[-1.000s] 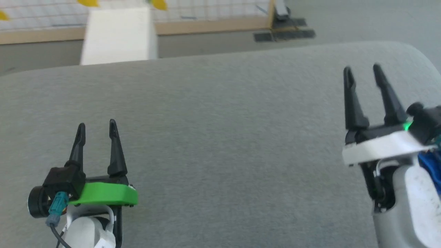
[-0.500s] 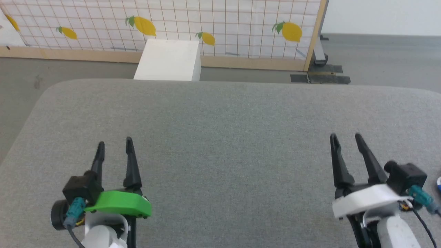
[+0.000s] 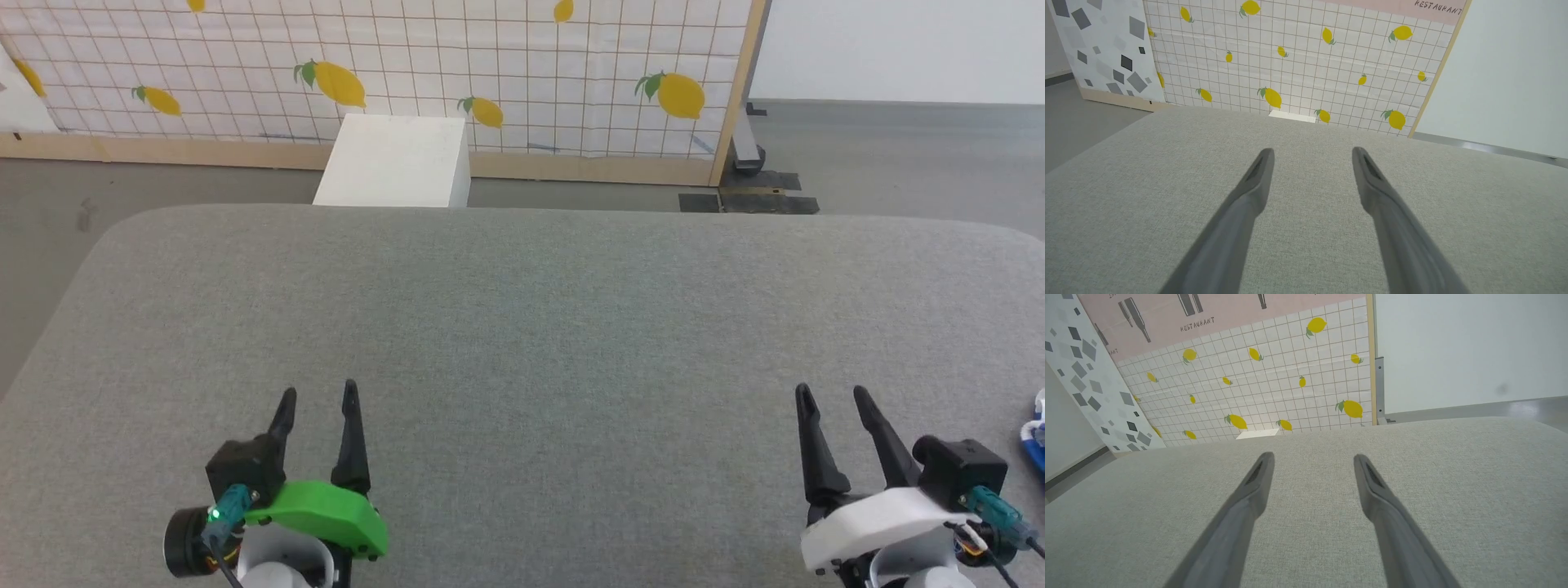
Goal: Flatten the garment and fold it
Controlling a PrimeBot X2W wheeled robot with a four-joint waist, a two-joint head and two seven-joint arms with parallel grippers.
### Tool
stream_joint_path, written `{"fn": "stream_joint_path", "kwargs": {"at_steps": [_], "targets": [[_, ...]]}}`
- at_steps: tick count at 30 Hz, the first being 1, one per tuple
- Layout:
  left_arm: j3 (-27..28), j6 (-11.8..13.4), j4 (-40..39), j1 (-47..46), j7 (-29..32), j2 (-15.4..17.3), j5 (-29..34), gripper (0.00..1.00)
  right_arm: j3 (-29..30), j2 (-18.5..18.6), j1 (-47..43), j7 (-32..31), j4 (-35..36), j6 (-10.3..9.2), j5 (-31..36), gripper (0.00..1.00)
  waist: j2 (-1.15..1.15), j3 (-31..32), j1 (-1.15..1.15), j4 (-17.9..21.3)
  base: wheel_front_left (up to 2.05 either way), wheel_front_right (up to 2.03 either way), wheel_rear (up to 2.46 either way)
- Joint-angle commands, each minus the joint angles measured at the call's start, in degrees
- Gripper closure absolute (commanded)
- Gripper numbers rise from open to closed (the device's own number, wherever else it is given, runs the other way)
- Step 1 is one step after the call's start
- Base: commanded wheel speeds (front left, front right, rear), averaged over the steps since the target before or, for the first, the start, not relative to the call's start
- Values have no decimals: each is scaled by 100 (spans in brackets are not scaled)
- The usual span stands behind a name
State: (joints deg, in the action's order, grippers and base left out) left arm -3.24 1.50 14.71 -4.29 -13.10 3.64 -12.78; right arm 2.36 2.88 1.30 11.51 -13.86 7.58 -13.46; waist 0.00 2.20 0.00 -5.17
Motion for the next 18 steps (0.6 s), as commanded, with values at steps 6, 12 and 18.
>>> {"fn": "stream_joint_path", "kwargs": {"at_steps": [6, 12, 18], "targets": [[-130, -52, 123, 29, -22, 0, 5, 0, -11, 0, -112, -46, 42, -9, 1, 0, 0, 6, 0, 63, 0, 0, 0], [-203, -25, 150, -25, -79, 21, 80, 0, -3, 0, -141, -45, 51, -9, -32, 0, 0, 16, 0, 98, 0, 0, 0], [-182, -40, 142, 11, -32, 2, 46, 100, -10, 0, -50, -41, 12, 0, -18, 100, 0, 15, 0, 103, 0, 0, 0]]}}
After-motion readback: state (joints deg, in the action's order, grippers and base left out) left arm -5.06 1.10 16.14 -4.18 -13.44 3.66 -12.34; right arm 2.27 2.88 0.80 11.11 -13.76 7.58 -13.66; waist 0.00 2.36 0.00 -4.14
